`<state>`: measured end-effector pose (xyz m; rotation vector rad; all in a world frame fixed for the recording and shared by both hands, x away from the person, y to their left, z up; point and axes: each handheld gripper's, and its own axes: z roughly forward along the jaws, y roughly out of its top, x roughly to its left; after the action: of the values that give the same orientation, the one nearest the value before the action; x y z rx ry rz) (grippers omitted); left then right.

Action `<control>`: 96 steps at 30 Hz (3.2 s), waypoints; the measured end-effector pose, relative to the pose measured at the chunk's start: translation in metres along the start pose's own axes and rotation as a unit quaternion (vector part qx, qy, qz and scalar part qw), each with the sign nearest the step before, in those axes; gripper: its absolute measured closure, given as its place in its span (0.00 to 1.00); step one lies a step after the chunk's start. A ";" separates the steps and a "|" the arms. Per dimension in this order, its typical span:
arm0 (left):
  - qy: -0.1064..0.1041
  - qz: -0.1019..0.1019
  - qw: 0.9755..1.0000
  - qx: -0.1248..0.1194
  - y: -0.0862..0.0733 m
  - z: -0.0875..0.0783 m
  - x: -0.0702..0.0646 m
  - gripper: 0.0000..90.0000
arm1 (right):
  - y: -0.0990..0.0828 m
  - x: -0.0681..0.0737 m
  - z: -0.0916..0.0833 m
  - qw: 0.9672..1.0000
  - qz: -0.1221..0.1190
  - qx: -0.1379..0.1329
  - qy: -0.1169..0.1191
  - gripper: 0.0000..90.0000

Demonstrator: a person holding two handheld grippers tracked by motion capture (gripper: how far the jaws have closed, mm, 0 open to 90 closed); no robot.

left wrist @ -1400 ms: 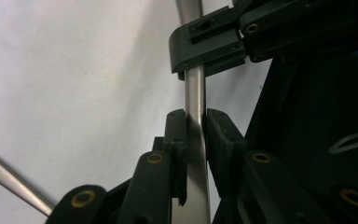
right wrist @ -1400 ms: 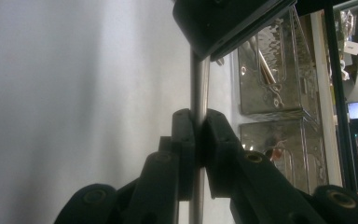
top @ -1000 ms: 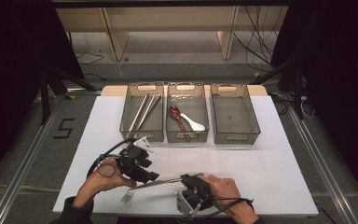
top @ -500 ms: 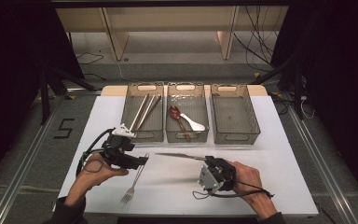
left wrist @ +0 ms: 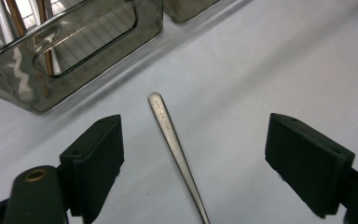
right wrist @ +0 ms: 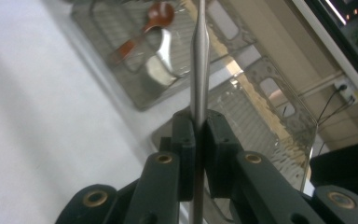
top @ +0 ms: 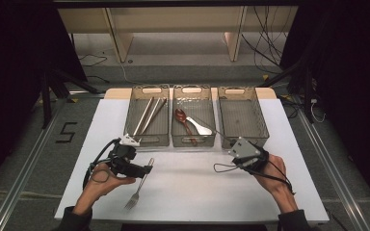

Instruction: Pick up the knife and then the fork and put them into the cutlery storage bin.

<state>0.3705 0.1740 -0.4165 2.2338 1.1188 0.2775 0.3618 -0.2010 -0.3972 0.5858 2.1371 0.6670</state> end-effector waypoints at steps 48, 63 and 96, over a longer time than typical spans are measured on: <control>0.016 -0.018 1.000 0.004 -0.021 0.006 -0.003 0.18 | -0.020 -0.105 0.103 0.947 0.284 0.145 0.029 0.93; 0.015 -0.017 1.000 0.013 -0.022 0.009 -0.003 0.18 | -0.027 -0.101 0.111 0.941 0.297 0.157 0.035 0.77; 0.010 -0.023 0.994 0.104 -0.024 0.019 -0.001 0.34 | -0.017 -0.038 0.018 0.955 0.267 0.009 0.129 0.39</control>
<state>0.3629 0.1758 -0.4460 2.3866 1.2592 0.1694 0.3945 -0.2317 -0.3965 1.1632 2.2331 1.0668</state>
